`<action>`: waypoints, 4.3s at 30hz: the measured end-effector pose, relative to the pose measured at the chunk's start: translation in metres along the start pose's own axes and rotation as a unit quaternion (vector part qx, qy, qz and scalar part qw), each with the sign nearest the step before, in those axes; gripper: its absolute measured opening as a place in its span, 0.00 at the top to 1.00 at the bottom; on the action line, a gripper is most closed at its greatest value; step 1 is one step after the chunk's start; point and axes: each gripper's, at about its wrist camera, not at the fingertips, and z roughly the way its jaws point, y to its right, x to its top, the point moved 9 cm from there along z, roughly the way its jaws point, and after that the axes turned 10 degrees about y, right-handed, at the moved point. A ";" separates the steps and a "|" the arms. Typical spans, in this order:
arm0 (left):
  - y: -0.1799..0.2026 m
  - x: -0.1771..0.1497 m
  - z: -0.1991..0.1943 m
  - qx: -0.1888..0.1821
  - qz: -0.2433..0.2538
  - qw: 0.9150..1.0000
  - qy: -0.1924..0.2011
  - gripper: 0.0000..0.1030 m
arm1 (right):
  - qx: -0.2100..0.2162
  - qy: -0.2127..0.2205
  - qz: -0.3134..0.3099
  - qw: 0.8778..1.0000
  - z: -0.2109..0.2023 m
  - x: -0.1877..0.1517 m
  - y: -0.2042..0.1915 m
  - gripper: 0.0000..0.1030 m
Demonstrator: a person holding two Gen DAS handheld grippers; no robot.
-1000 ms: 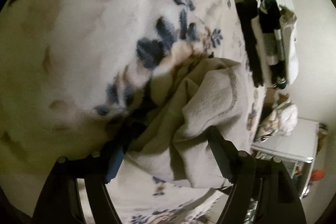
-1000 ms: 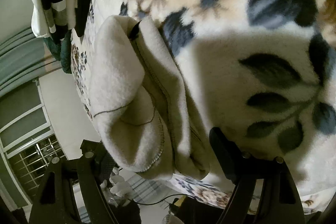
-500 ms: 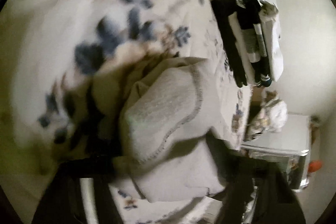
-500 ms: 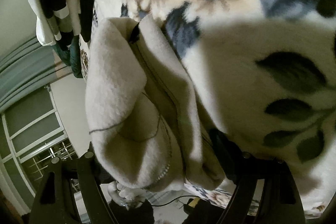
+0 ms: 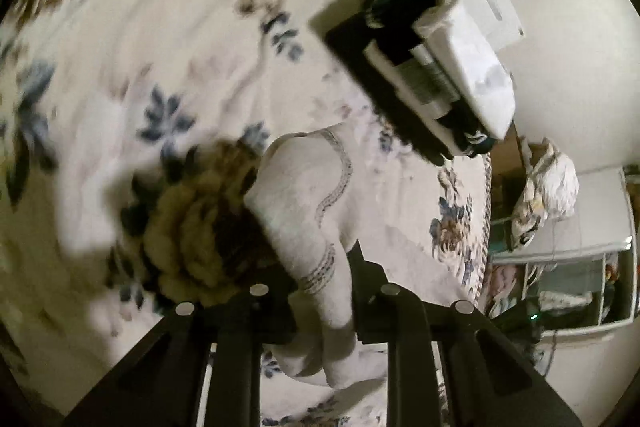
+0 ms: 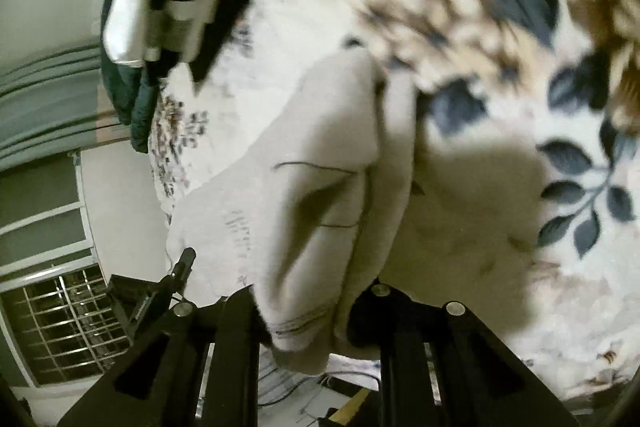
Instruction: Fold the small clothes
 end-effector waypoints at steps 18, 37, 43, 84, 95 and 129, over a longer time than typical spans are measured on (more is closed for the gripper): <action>0.221 0.235 0.026 -0.040 0.134 0.986 0.088 0.83 | 0.046 0.144 -0.121 0.981 -0.093 0.210 -0.267 0.83; 0.218 0.267 0.156 0.154 0.265 0.949 0.072 0.66 | -0.133 0.139 -0.207 0.959 0.008 0.350 -0.240 0.77; 0.218 0.265 0.153 0.194 0.285 0.935 0.084 0.58 | -0.235 0.174 -0.265 0.919 0.007 0.342 -0.243 0.72; 0.343 0.159 -0.149 0.176 0.354 0.895 0.208 0.00 | -0.335 0.410 -0.338 0.778 -0.302 0.080 -0.382 0.00; 0.354 0.125 -0.240 0.164 0.352 0.893 0.228 0.00 | -0.293 0.444 -0.360 0.766 -0.389 -0.036 -0.426 0.00; 0.366 0.090 -0.321 0.150 0.348 0.886 0.266 0.00 | -0.245 0.451 -0.375 0.772 -0.460 -0.114 -0.433 0.00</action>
